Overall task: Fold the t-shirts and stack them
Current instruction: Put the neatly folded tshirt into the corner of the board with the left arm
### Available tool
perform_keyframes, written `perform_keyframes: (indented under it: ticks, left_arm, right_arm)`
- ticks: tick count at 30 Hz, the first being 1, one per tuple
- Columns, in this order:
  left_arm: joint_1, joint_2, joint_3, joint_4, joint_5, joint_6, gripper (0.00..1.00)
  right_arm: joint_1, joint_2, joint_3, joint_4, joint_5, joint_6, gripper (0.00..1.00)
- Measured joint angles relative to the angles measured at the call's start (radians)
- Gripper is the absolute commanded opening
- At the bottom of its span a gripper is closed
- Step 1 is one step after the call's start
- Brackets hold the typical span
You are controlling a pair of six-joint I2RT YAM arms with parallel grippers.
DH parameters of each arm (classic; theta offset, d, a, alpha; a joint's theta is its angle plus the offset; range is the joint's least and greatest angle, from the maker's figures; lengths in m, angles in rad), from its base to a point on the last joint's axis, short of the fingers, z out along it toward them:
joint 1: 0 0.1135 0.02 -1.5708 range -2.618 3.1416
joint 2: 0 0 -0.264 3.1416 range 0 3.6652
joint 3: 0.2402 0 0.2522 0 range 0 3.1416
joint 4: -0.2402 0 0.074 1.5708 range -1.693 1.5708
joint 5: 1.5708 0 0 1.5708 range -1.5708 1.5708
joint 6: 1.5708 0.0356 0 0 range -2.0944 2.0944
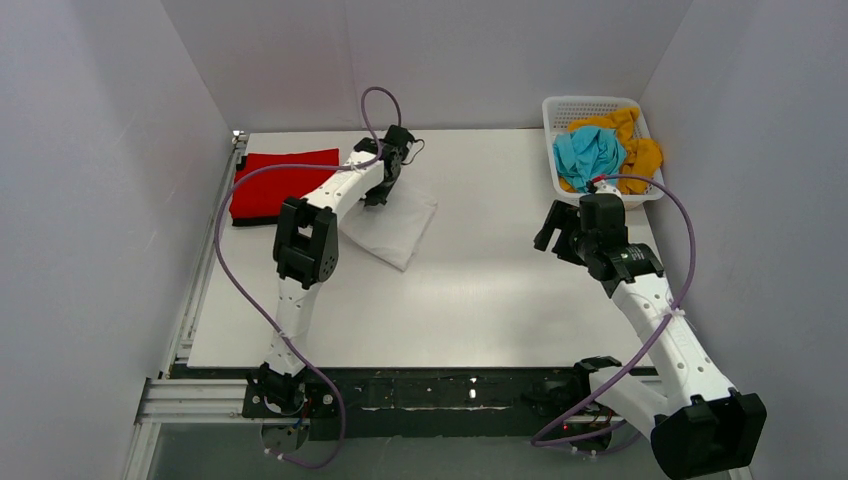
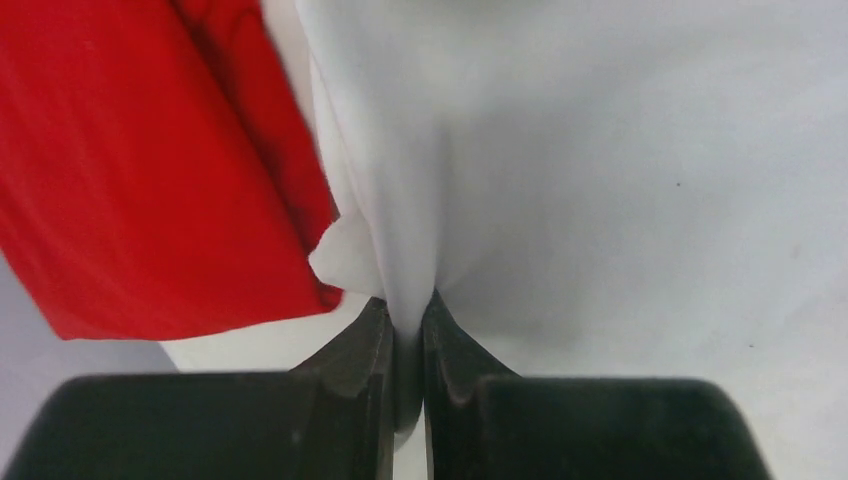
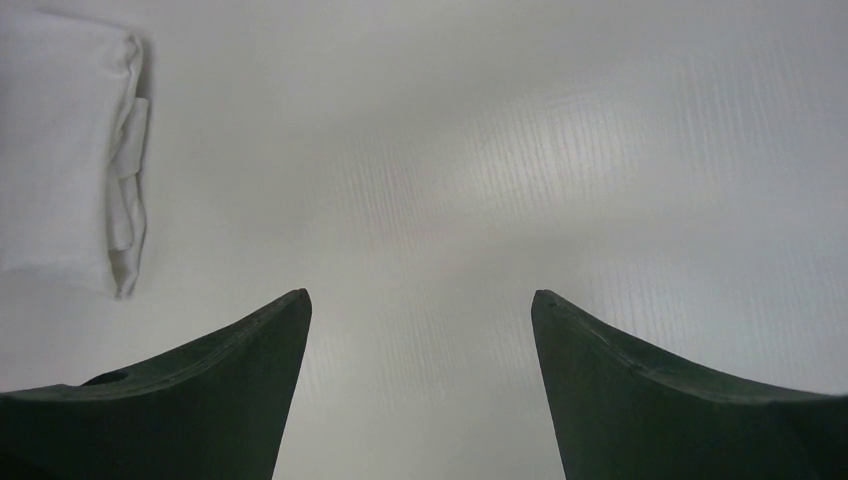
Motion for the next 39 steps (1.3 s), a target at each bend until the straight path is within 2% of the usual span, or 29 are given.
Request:
perform_keyframes:
  ticks: [9, 22, 30, 39]
  left_arm:
    - [0.093, -0.012, 0.063, 0.024, -0.083, 0.127, 0.0]
    - [0.165, -0.015, 0.136, 0.076, -0.194, 0.081, 0.0]
    - [0.216, -0.024, 0.215, 0.084, -0.194, 0.081, 0.0]
    - [0.224, -0.056, 0.24, 0.08, -0.18, 0.106, 0.0]
  right_arm:
    - [0.0, 0.078, 0.002, 0.005, -0.003, 0.0, 0.87]
    - [-0.001, 0.143, 0.039, 0.021, -0.031, 0.002, 0.86]
    - [-0.001, 0.161, 0.05, 0.024, -0.035, 0.003, 0.86]
    - [-0.001, 0.191, 0.067, 0.024, -0.044, 0.005, 0.85]
